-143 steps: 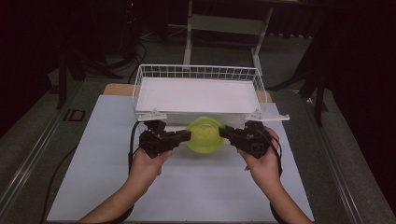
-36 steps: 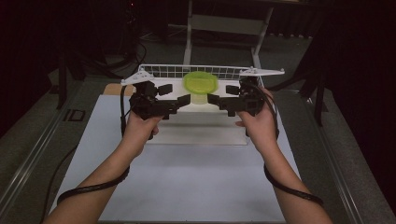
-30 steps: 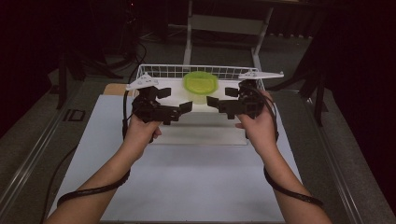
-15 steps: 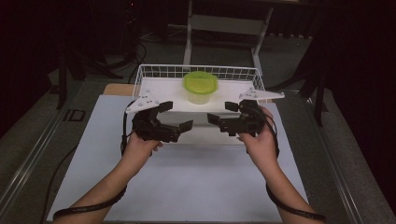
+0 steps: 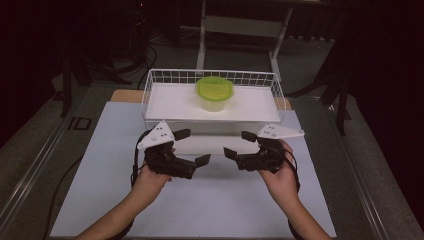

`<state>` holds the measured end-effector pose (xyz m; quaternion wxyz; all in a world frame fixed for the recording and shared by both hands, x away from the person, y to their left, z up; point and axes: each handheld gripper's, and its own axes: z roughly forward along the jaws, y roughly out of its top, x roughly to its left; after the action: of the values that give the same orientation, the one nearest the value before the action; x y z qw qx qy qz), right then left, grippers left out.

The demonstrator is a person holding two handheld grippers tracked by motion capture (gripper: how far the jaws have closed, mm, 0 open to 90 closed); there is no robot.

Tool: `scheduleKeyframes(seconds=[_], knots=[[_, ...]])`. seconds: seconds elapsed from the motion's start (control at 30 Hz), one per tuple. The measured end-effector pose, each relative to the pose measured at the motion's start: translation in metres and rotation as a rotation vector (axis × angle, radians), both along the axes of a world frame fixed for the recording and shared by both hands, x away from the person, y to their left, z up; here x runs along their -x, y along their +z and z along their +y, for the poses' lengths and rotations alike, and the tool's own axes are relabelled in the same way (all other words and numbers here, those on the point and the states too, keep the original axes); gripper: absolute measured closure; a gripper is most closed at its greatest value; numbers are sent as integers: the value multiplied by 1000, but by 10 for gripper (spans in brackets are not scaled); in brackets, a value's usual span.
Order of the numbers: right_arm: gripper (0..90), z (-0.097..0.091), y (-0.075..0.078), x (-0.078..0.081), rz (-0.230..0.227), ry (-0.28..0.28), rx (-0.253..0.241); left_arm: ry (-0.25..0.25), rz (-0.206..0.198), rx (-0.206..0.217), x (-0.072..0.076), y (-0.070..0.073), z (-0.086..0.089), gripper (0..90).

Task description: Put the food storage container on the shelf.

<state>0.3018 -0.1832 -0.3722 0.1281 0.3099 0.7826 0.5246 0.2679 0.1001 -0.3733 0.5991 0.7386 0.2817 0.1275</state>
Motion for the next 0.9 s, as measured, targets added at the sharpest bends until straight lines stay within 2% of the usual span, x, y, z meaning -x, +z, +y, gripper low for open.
scheduleKeyframes(seconds=[0.03,0.17,0.27,0.3,0.4,0.47,0.67,0.77,0.83,0.9], knots=[[153,-2,-6,6,6,10,-2,-1,-7,-14,3,-3,-1,23],[153,-6,-15,15,-7,26,5,-21,-6,-13,12,-16,-5,24],[153,-7,-17,17,-14,30,9,-25,-7,-21,15,-20,-6,23],[153,-10,-23,24,-20,39,17,-28,-11,-38,19,-28,-8,24],[153,-12,-27,28,-13,49,8,-36,-8,-47,22,-33,-9,24],[153,-15,-34,34,-12,54,-1,-42,-5,-60,26,-42,-10,23],[153,-22,-48,43,-11,60,7,-53,-2,-94,33,-56,-7,23],[153,-26,-53,47,-4,59,1,-51,10,-88,35,-62,-3,24],[153,-28,-56,49,-4,59,5,-54,21,-56,35,-67,2,24],[153,-30,-59,52,-5,66,7,-43,32,-69,35,-73,4,24]])
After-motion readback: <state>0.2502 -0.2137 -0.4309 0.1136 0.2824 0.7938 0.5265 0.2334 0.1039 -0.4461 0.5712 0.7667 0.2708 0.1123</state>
